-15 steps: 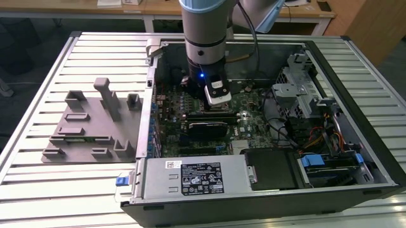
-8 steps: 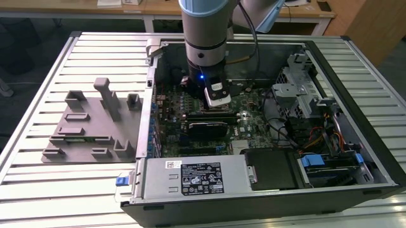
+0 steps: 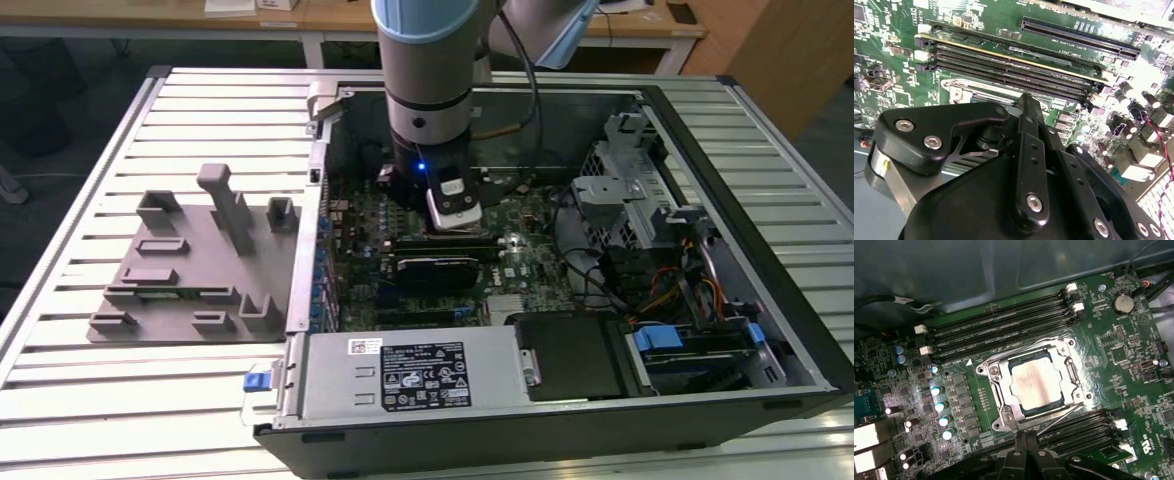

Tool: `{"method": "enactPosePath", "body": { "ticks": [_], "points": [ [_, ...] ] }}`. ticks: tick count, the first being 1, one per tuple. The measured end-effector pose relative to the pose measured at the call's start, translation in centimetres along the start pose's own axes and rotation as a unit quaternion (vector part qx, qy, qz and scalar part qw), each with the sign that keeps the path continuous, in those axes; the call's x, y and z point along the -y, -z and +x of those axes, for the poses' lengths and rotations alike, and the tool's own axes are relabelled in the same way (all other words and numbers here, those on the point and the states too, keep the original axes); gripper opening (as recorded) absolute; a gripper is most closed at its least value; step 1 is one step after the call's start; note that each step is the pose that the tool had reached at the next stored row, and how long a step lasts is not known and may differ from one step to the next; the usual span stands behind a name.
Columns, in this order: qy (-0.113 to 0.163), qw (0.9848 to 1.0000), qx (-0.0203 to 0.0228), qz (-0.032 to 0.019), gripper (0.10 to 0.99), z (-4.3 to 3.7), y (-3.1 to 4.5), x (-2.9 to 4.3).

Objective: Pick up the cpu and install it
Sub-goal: 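Install the second cpu locking lever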

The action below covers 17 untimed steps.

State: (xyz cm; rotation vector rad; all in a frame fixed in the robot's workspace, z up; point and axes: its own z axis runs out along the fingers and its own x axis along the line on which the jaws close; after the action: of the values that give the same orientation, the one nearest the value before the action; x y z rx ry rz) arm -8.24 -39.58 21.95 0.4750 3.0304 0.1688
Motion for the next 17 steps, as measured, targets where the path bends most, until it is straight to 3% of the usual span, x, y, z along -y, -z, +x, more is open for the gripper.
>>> {"method": "enactPosePath", "body": {
  "ticks": [17],
  "points": [
    [0.000,1.0000,0.0000,0.0000,0.106,0.22,-0.64,0.14]
  ]
}}
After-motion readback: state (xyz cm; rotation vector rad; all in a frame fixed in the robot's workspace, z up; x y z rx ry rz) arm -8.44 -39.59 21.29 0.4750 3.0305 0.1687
